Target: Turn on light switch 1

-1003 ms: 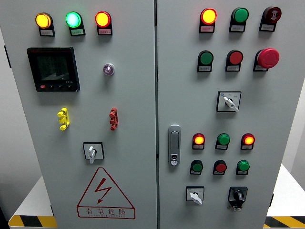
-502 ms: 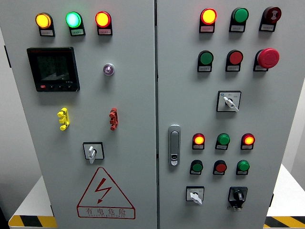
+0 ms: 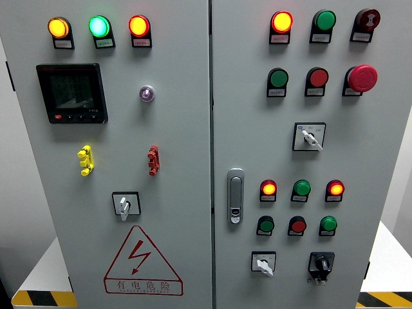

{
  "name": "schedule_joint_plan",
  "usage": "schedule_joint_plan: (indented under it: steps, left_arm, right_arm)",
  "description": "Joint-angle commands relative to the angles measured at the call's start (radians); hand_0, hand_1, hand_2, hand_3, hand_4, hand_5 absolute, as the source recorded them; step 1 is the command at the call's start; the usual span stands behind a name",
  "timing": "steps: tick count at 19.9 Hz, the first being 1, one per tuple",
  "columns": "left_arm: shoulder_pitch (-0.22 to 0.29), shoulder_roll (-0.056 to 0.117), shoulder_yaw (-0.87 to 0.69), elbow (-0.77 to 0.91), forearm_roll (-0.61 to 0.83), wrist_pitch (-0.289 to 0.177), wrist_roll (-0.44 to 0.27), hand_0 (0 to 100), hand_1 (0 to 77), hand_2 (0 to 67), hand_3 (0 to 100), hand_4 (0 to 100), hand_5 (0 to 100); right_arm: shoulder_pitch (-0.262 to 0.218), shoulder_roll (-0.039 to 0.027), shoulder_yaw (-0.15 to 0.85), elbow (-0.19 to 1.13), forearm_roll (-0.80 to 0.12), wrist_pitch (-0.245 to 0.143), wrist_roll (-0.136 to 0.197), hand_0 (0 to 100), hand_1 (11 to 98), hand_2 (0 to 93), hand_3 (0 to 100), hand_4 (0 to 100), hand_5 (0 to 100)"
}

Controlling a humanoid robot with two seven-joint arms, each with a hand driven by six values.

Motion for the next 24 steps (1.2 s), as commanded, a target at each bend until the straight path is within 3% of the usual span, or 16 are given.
schedule_joint_plan:
  steps: [1,5,11,15,20,24]
  left_arm:
    - [0.0,-0.001,-0.206,-0.001,0.206,0.0,0.0,0,0.0,0.0,0,0,0]
    - [0.0,-0.004,-0.475,-0.005,0.508,-0.002,-0.006,0,0.0,0.0,0,0,0]
    - [0.006,-0.009,-0.773,-0.109,0.82,-0.008,-0.017,0,2.3,0.0,0,0,0]
    - [0.019,-0.012,-0.788,-0.166,0.845,-0.006,-0.017,0,3.7,0.0,0,0,0]
    - [0.025,-0.018,-0.851,-0.382,0.836,0.006,-0.018,0,5.9,0.0,0,0,0]
    - [0.061,-0.017,-0.888,-0.587,0.836,0.008,-0.034,0,11.2,1.8,0,13,8]
  right_arm:
    - [0.0,0.0001,0.002,0.001,0.0,0.0,0.0,0,19.8,0.0,20,19,11]
    - [0.0,0.0001,0.0,-0.001,0.0,0.0,0.001,0,19.8,0.0,20,19,11]
    - [0.0,0.0001,0.002,-0.001,0.0,0.0,0.0,0,19.7,0.0,20,19,11]
    - [0.0,0.0001,0.002,-0.001,0.0,0.0,0.0,0,19.8,0.0,20,19,11]
    - [0.0,0.0001,0.0,-0.001,0.0,0.0,0.0,0,19.7,0.0,20,19,11]
    - [0.0,0.0001,0.0,0.001,0.0,0.0,0.0,0,19.8,0.0,20,19,11]
